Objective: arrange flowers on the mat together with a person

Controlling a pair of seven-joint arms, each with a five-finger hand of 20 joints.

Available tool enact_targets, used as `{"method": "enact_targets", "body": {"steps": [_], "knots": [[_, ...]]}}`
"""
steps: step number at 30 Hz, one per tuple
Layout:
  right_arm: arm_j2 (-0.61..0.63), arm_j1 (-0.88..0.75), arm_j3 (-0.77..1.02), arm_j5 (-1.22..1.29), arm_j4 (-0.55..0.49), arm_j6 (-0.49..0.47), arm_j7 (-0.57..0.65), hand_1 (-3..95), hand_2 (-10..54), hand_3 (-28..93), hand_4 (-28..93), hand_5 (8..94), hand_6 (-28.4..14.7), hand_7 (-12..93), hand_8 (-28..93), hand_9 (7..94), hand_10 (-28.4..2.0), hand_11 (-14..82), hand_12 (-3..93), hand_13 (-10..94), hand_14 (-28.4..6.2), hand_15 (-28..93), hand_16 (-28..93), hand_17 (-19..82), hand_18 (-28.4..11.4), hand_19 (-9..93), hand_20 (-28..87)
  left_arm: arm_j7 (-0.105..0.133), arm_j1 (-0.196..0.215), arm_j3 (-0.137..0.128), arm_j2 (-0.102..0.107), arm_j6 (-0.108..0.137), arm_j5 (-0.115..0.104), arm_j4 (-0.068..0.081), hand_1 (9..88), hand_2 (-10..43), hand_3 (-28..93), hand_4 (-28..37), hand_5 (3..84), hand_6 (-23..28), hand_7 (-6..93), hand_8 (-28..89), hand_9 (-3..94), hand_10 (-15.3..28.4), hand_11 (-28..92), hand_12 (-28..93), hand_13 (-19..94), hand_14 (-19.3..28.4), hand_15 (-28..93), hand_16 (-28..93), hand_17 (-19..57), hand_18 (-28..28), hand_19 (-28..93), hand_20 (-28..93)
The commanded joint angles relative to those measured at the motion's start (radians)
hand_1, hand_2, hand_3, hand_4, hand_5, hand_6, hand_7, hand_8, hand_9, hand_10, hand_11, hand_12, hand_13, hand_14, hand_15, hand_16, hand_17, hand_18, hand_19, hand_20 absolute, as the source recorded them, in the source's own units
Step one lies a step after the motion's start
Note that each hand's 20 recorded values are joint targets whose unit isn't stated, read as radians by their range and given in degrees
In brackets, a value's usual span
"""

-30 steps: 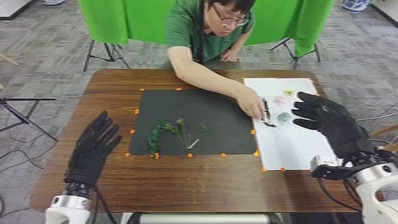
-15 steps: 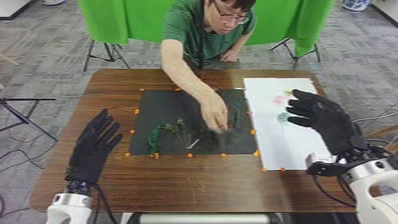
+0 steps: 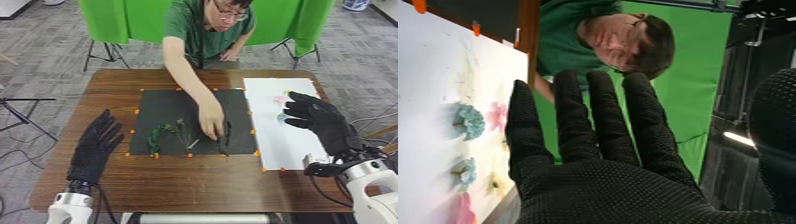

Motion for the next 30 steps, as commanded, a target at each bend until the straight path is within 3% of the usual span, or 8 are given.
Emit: {"method": "enact_targets", "body": {"steps": [1,4,7,11,17,19,25,30], "knots": [[0.001,-0.002,-0.004,-0.016,0.001,-0.022,0.004,14.1,-3.4,81,-26,35.2,-6.0,16,-9,36.6,-14.2,11.0,21.6,31,-13.0,12,30,4,-23.2,40,21,-0.008,0.006,-0.002,0.000,-0.007,-0.001,0.006,30.9,-7.1,66,-24.8,25.0,1.9,19.6,-11,16.5,8.8,17,15,16,11.0,11,8,-11.4,19.7,37,6],[0.008,0.004,-0.001,-0.017,0.002,-0.014,-0.007,14.1,-3.4,81,-26,35.2,-6.0,16,-9,36.6,-14.2,11.0,21.7,31,-13.0,12,30,4,-23.2,41,21,-0.005,-0.018,0.007,0.001,-0.015,0.002,0.016,30.8,-7.2,67,-24.8,25.1,1.9,19.6,-11,16.6,8.8,17,15,16,11.0,11,8,-11.4,19.7,37,6],[0.004,0.017,-0.016,-0.025,0.009,-0.007,-0.011,14.2,-3.6,82,-25,35.3,-5.9,16,-9,36.6,-14.2,11.0,21.6,31,-13.0,12,30,4,-23.2,41,21,-0.005,-0.010,0.002,0.008,-0.013,0.004,0.009,30.8,-7.2,67,-24.9,25.1,1.9,19.5,-11,16.6,8.8,17,15,16,10.9,11,8,-11.4,19.7,37,6],[0.005,0.015,-0.020,-0.044,0.008,-0.011,-0.010,15.1,-4.7,82,-25,35.3,-5.9,16,-9,36.8,-14.1,11.4,21.8,32,-12.7,13,30,4,-23.1,41,21,-0.008,0.016,0.002,-0.005,-0.004,-0.009,0.003,30.8,-7.0,67,-24.9,25.1,1.9,19.5,-11,16.7,8.7,17,15,16,11.0,11,8,-11.3,19.7,37,6],[0.024,0.029,-0.025,-0.056,0.010,0.020,-0.021,16.2,-5.9,83,-26,35.4,-5.8,17,-10,37.4,-14.0,13.2,22.1,32,-12.7,15,30,5,-23.0,44,22,-0.007,-0.001,0.002,-0.005,-0.008,0.001,0.004,30.8,-7.0,67,-24.9,25.2,2.0,19.5,-11,16.8,8.8,17,15,16,11.0,11,7,-11.2,19.7,37,6],[0.046,0.041,-0.051,-0.082,0.015,0.077,-0.026,16.9,-6.9,83,-26,35.4,-5.7,18,-10,37.8,-13.9,13.9,21.8,33,-12.6,17,29,6,-23.0,45,23,-0.009,0.002,0.003,-0.009,-0.009,-0.002,0.003,30.8,-6.9,67,-24.9,25.3,2.0,19.5,-11,16.9,8.8,17,15,16,11.1,11,7,-11.1,19.7,37,6],[0.178,0.115,-0.144,-0.480,0.075,0.237,-0.057,24.5,-9.5,83,-28,36.3,-5.0,24,-13,38.8,-12.2,18.6,21.6,38,-11.0,33,21,11,-22.2,57,29,-0.008,0.021,0.002,-0.011,0.001,-0.004,-0.002,30.7,-7.0,67,-24.9,25.3,2.0,19.6,-11,17.0,8.9,17,15,16,11.1,12,7,-11.1,19.7,37,6],[0.265,0.188,-0.185,-0.866,0.148,0.236,-0.037,31.3,-9.5,85,-28,36.0,-1.2,30,-17,35.4,-8.8,21.9,22.1,41,-10.6,57,17,17,-20.2,70,37,-0.008,0.002,0.005,-0.008,-0.004,0.002,0.003,30.8,-7.0,67,-25.0,25.7,2.2,19.7,-11,17.0,9.0,17,15,17,11.3,12,7,-11.1,19.8,37,7]]}}
